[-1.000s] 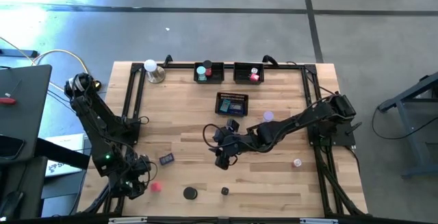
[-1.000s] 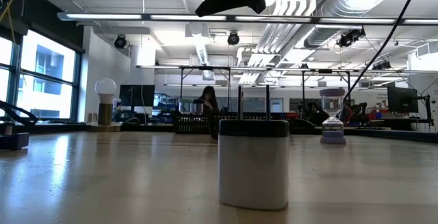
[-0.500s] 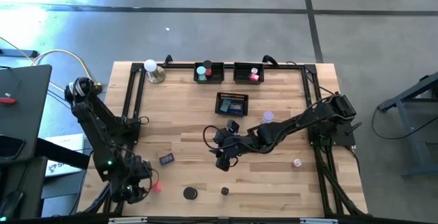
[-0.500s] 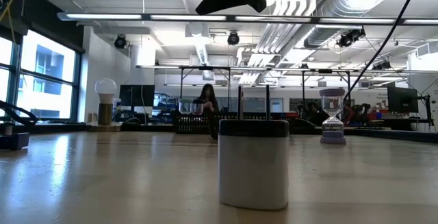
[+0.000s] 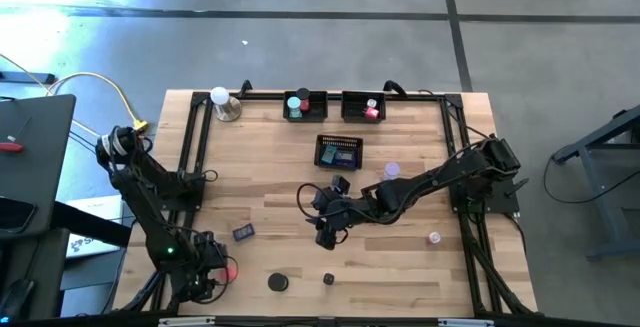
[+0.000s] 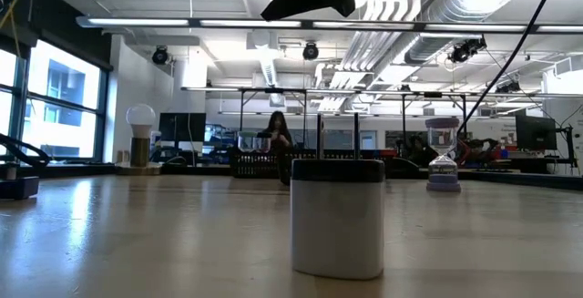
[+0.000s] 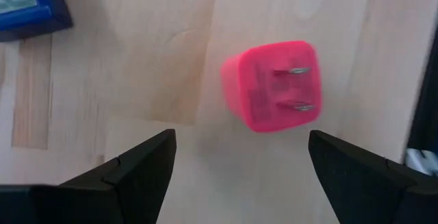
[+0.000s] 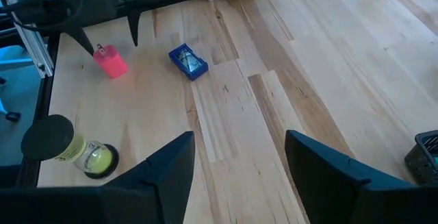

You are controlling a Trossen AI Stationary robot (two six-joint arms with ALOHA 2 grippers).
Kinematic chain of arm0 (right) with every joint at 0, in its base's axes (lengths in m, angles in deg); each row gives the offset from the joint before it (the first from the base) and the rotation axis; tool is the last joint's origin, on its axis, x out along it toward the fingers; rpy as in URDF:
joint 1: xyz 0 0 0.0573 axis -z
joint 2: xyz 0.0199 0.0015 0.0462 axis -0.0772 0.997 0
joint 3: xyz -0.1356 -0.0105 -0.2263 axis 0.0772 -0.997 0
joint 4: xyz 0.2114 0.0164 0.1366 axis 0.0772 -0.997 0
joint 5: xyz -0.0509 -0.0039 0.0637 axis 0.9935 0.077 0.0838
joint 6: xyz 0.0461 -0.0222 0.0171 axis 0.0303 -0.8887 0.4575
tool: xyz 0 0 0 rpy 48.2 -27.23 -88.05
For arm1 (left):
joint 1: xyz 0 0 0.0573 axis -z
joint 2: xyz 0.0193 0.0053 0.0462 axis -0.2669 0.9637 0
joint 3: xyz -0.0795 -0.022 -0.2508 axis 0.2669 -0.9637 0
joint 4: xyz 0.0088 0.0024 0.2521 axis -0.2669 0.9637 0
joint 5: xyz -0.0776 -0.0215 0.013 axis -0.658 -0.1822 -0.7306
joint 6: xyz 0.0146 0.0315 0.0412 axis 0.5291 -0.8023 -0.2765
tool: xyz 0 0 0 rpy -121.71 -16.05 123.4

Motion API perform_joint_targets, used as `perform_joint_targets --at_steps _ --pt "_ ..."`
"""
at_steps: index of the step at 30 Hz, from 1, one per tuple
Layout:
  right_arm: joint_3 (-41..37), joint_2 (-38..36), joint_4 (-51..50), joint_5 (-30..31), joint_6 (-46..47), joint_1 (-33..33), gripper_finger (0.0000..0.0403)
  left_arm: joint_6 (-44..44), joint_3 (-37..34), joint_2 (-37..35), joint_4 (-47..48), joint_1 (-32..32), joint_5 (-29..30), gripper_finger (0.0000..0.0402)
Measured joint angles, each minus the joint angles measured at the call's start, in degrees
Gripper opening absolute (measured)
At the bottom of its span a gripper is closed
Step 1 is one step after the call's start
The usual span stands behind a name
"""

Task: Pick & Place Office items
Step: Put the pink charger adapter into the top right black bin

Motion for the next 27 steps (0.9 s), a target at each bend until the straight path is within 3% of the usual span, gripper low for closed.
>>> perform_joint_targets --at_steps 14,27 --pt "0.0 0.0 -0.7 0.0 0.0 0.0 0.0216 0.8 0.2 5.0 -3.3 0.6 4.8 0.0324" --pt "0.0 0.0 -1.1 0.0 0.0 0.0 0.0216 1.8 -0.1 5.5 -4.8 2.0 17.6 0.0324"
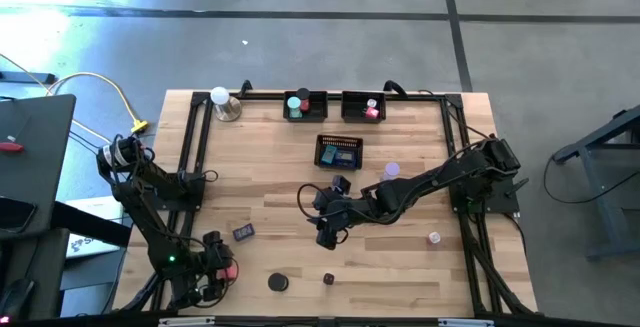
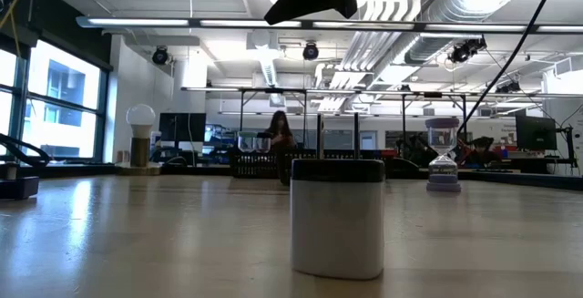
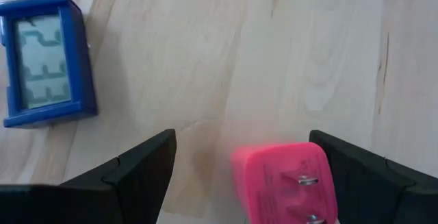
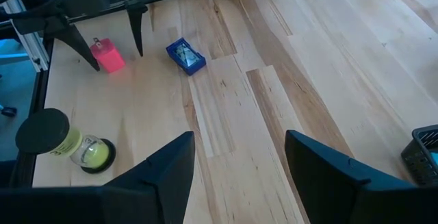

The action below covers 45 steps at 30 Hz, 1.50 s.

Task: Pick & Place Office items
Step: Put the pink charger adapter into the top right black bin

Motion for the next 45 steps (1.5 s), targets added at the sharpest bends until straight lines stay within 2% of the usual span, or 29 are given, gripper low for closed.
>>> perform_joint_targets --at_steps 4,12,20,25,30,34,39,45 --pt "0.0 0.0 0.0 0.0 0.0 0.0 0.0216 0.0 0.0 0.0 0.0 -0.3 -0.5 0.0324" --pt "0.0 0.0 -0.2 -0.3 0.0 0.0 0.0216 2.0 0.0 0.0 -0.2 -0.1 -5.7 0.0324" --pt "0.0 0.0 -0.2 -0.4 0.0 0.0 0.0216 2.5 0.0 -0.1 -0.1 -0.2 -6.2 0.0316" --pt "0.0 0.0 -0.2 -1.7 0.5 0.0 0.0216 2.5 0.0 -0.1 0.0 -0.2 -6.3 0.0273" --pt "0.0 0.0 0.8 -6.3 0.7 -0.3 0.0216 2.5 0.0 -0.1 0.0 -0.3 -6.3 0.0205" --pt "0.0 0.0 1.3 -7.5 0.5 -1.0 0.0216 2.5 0.1 -0.2 0.0 -0.3 -6.1 0.0145" --pt "0.0 0.0 3.4 -7.5 -1.0 -2.2 0.0216 0.8 0.2 -0.2 0.2 -0.3 -4.4 0.0141" --pt "0.0 0.0 9.5 -7.5 -4.7 -3.7 0.0216 -6.8 2.1 -2.9 1.4 -3.1 -3.5 0.0141"
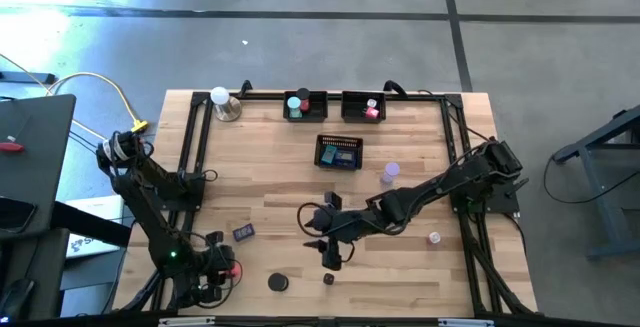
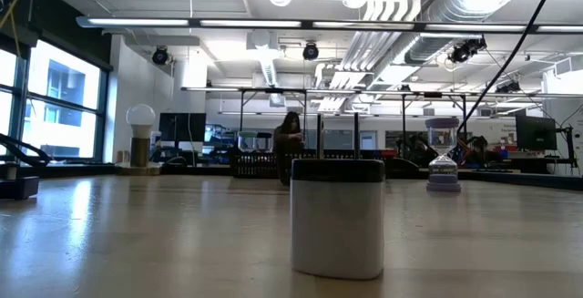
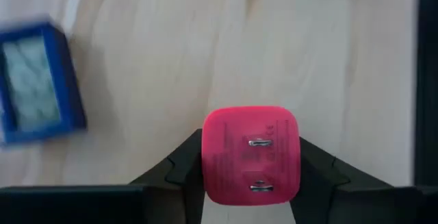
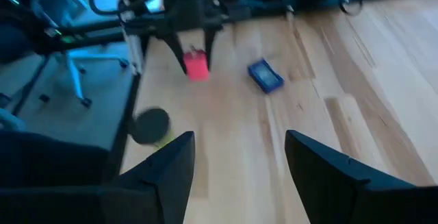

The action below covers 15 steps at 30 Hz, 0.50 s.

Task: Pick & Place Office items
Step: Put the pink charger adapter into the top right black bin

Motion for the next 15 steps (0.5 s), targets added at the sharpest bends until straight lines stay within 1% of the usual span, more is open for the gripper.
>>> perform_joint_targets --at_steps 2,5,9,12,15 --pt "0.0 0.0 2.4 0.0 0.5 -0.2 0.0216 -4.4 1.4 -1.6 1.4 -1.1 1.2 0.0141" --pt "0.0 0.0 6.5 0.0 3.7 -0.2 0.0216 -12.4 4.4 -4.3 5.6 -2.9 4.7 0.0141" --pt "0.0 0.0 10.3 0.0 8.3 -0.1 0.0216 -23.4 10.5 -8.7 13.5 -4.9 11.5 0.0141" --pt "0.0 0.0 13.8 0.0 10.2 -0.2 0.0216 -34.1 14.9 -12.1 15.8 -5.3 20.0 0.0141" --pt "0.0 0.0 18.0 0.0 11.1 -0.1 0.0216 -46.3 17.7 -15.1 13.5 -5.3 32.6 0.0141"
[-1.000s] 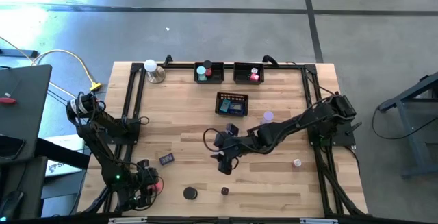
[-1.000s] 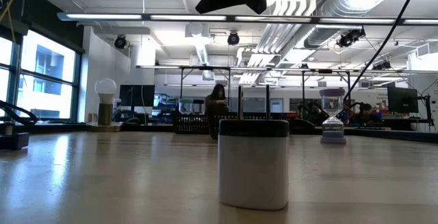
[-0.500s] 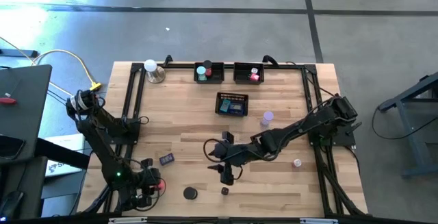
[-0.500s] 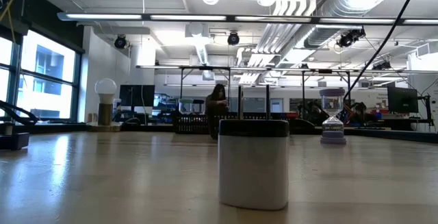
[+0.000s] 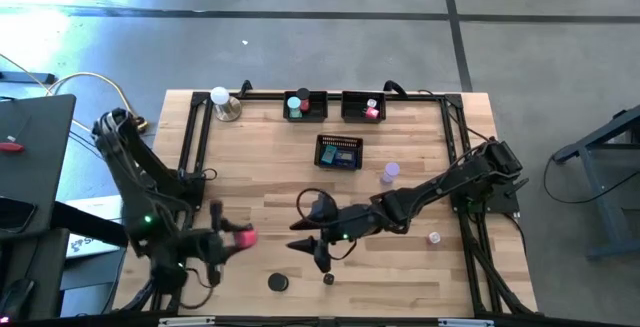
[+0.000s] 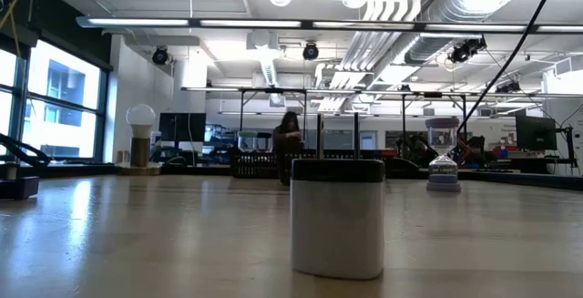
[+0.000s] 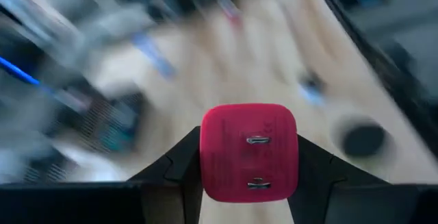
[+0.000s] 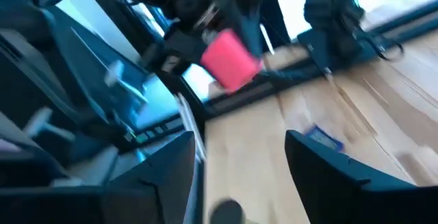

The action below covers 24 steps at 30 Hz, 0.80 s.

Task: Pick & Place Office items
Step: Put the pink charger adapter into the top right black bin

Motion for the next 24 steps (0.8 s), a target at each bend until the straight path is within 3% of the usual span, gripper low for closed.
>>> perform_joint_targets --at_steps 3,6,12,15,24 --pt "0.0 0.0 6.8 -0.7 -1.1 0.2 0.0216 -12.8 0.2 -2.3 -8.3 0.0 10.7 0.0141" --pt "0.0 0.0 15.6 -3.3 -4.0 0.3 0.0213 -27.5 0.2 -3.8 -21.4 -0.9 14.4 0.0141" --pt "0.0 0.0 24.6 -4.7 -6.4 1.2 0.0206 -53.1 0.2 -4.7 -47.6 -2.7 6.7 0.0141" --pt "0.0 0.0 24.8 -4.7 -6.0 2.8 0.0207 -60.8 0.2 -4.7 -54.6 -3.4 2.6 0.0141" --pt "0.0 0.0 26.7 -19.1 0.1 9.0 0.0206 -64.4 0.1 -4.6 -57.0 -7.5 -1.2 0.0141"
